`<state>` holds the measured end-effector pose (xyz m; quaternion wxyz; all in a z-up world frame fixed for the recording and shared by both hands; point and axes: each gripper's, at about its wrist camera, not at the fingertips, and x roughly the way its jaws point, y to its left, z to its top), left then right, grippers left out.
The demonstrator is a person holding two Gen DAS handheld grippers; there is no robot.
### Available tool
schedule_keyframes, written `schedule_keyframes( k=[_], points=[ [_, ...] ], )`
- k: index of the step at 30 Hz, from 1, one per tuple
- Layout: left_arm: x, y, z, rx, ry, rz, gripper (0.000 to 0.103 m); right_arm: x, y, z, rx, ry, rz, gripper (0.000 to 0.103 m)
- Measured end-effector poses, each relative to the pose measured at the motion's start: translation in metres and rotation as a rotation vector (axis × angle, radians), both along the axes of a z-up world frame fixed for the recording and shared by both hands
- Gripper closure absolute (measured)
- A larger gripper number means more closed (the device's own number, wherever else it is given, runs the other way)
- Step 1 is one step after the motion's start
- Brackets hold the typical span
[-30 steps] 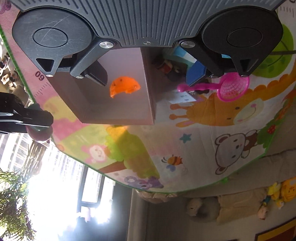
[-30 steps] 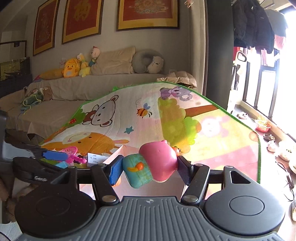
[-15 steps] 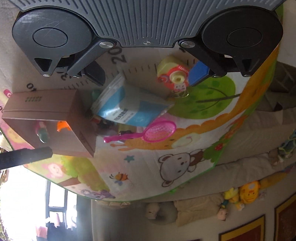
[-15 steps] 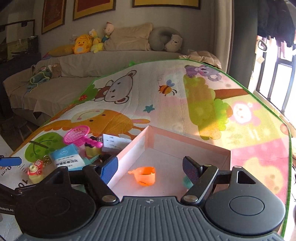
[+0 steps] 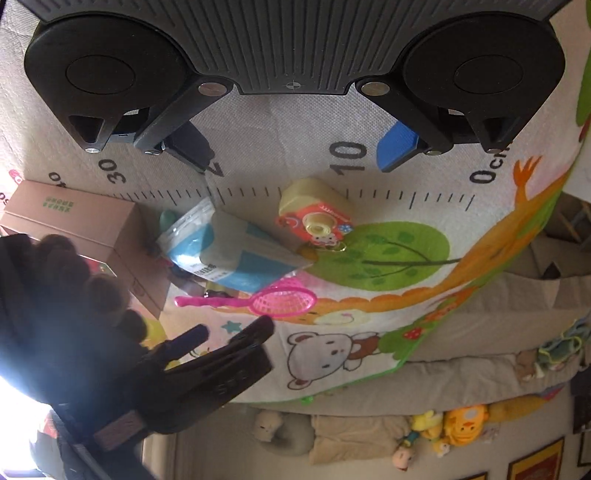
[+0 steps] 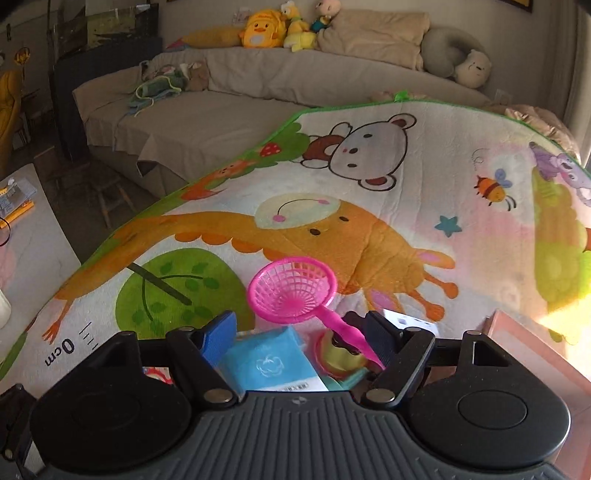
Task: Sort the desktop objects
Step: 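Grasp the pink mesh scoop by its handle with the right tool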
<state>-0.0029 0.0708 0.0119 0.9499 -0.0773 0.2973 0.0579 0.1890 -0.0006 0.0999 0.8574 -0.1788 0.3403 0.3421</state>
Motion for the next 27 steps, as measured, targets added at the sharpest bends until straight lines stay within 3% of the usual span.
schedule_keyframes(
  k=[3, 5, 8, 9, 12, 16, 19, 27],
  points=[
    [0.001, 0.000, -0.001, -0.006, 0.002, -0.006, 0.003, 0.010, 0.035, -0.022, -0.098, -0.062, 0.024, 0.013],
    [0.001, 0.001, -0.001, -0.014, 0.004, -0.001, 0.003, 0.017, 0.056, -0.039, -0.198, -0.137, 0.039, 0.011],
    [0.000, 0.005, -0.002, -0.037, 0.005, 0.014, 0.003, 0.035, 0.071, -0.056, -0.252, -0.103, 0.033, 0.011],
    [0.000, 0.006, -0.002, -0.048, 0.005, 0.017, 0.003, 0.039, 0.072, -0.058, -0.251, -0.077, 0.030, 0.012],
    [-0.001, 0.008, -0.002, -0.068, 0.006, 0.018, 0.003, 0.042, 0.072, -0.062, -0.257, -0.040, 0.037, 0.033],
    [-0.003, 0.007, -0.001, -0.070, -0.001, 0.011, 0.002, 0.031, 0.068, -0.059, -0.271, -0.067, 0.050, 0.034],
    [-0.002, 0.009, -0.002, -0.078, 0.000, 0.011, 0.002, 0.019, 0.058, -0.047, -0.246, -0.082, 0.055, 0.034],
    [0.000, 0.011, -0.003, -0.089, 0.006, 0.015, 0.002, -0.042, -0.010, 0.013, -0.025, -0.032, 0.076, 0.034]
  ],
)
